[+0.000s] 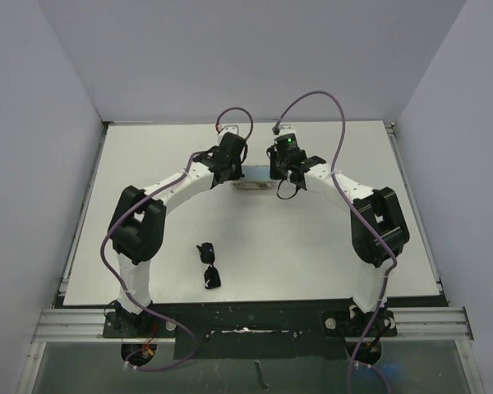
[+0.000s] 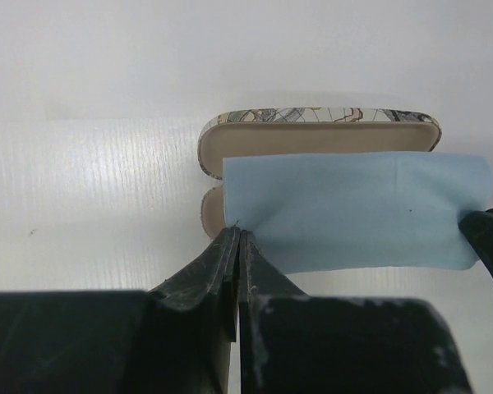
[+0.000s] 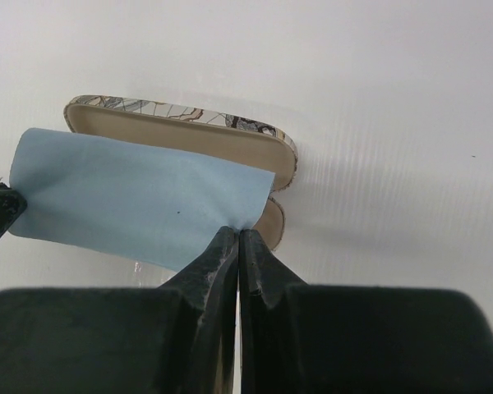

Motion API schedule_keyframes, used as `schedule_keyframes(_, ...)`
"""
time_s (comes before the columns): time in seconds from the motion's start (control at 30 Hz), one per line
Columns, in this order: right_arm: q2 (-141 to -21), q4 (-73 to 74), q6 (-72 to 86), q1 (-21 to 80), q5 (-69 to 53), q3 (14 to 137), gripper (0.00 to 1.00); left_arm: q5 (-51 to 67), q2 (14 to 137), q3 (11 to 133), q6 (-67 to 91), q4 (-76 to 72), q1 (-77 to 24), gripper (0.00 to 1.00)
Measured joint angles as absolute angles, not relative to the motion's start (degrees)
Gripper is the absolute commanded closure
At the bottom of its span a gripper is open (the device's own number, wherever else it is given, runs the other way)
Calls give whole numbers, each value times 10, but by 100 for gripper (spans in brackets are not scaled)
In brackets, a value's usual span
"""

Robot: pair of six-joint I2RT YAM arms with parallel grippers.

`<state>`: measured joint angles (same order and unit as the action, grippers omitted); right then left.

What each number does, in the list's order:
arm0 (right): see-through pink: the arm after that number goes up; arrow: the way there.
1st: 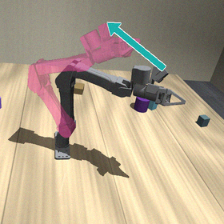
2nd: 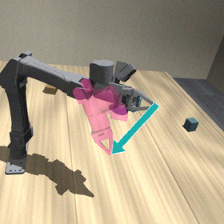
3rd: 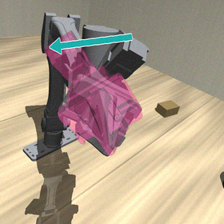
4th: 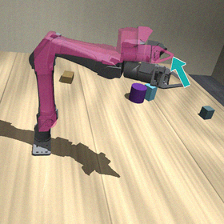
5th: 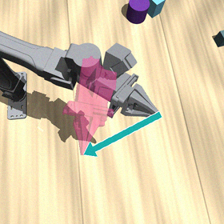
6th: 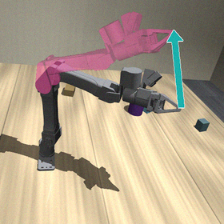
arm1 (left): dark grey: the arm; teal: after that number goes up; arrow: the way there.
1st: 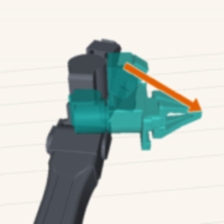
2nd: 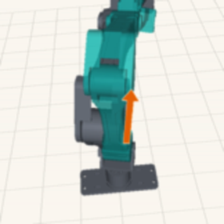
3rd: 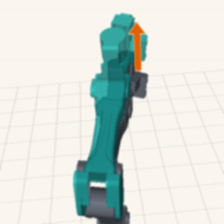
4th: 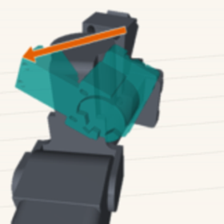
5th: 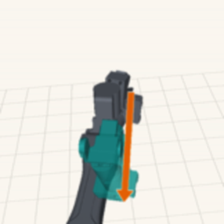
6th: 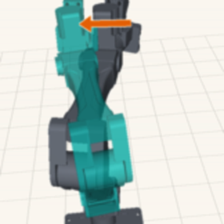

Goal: Organize the sunglasses
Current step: Place the glasses cleaning cloth in the sunglasses case.

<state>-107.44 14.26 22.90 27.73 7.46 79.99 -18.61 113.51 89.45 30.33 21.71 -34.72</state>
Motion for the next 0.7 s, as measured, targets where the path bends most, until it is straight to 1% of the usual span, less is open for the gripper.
schedule_keyframes(0.33,-1112,148,228,277,66,823,100,-169,1157,908,293,218,-335,100)
schedule_keyframes(0.7,-1114,150,227,274,62,823,100,-159,1169,908,293,217,-334,100)
